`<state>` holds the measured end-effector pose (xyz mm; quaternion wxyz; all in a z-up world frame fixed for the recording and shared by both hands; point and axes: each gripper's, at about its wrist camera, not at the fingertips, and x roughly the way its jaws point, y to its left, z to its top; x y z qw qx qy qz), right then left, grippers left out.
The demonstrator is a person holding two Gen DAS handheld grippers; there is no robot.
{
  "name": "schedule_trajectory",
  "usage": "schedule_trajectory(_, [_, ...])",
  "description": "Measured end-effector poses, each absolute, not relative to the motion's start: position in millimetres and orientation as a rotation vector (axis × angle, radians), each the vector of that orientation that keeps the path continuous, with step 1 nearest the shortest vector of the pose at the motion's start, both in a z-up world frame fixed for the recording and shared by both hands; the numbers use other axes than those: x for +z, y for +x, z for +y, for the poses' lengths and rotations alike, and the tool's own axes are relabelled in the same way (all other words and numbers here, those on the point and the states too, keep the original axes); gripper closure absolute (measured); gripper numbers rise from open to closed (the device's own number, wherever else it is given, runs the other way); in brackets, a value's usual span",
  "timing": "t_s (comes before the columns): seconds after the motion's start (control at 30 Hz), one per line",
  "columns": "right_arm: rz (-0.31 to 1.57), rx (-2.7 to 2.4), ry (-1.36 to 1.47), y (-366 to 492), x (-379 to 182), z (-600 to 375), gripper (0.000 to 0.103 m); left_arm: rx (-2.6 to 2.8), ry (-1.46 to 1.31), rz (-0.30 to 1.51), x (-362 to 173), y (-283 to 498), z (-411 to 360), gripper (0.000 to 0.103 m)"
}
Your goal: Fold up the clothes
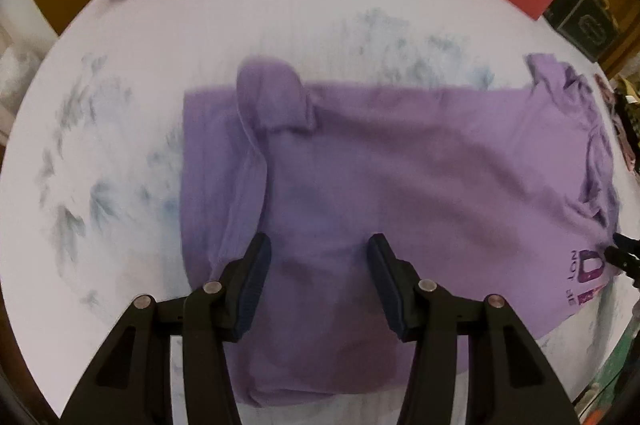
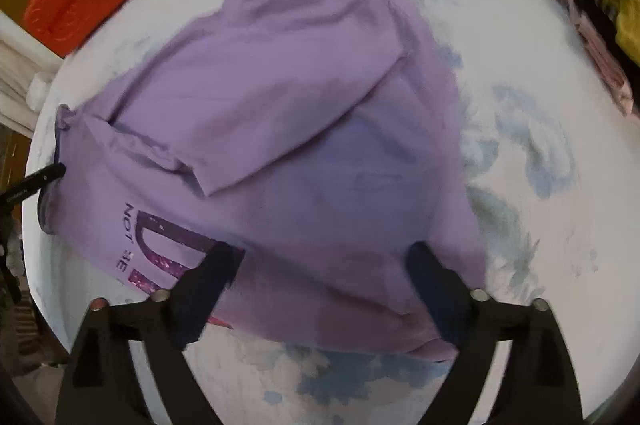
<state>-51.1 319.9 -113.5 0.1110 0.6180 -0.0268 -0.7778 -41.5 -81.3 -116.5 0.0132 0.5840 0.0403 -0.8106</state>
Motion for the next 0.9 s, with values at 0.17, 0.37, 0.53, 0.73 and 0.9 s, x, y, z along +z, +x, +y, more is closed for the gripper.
schedule_trajectory(0.17, [-0.013, -2.342, 1.841, -49.5, -109.6, 303.7, 0.000, -2.527, 1.814, 0.067, -121.7, -39.2, -69.9, 0.019])
schedule_trajectory(0.37, [0.055, -2.397, 1.813, -46.4, -100.1, 294.3, 0.000, -2.513, 1.817, 0.081, -126.8, -39.5, -64.5, 0.014])
schedule_trajectory(0.53, [0.046, -2.357, 1.837, -54.7, -94.1, 295.8, 0.000, -2.524, 1.879, -0.016, -132.6, -42.0, -55.3, 0.000])
schedule_trajectory(0.73, [0.057, -2.396, 1.873, -65.2, -85.1, 301.0, 0.030, -2.539, 1.832, 0.008, -133.4, -35.9, -57.8, 0.004])
schedule_trajectory(0.9, [-0.096, -2.489, 1.688, -69.2, -37.8, 325.1, 0.053, -2.576, 1.722, 0.012, -101.6, -26.6, -66.5, 0.041])
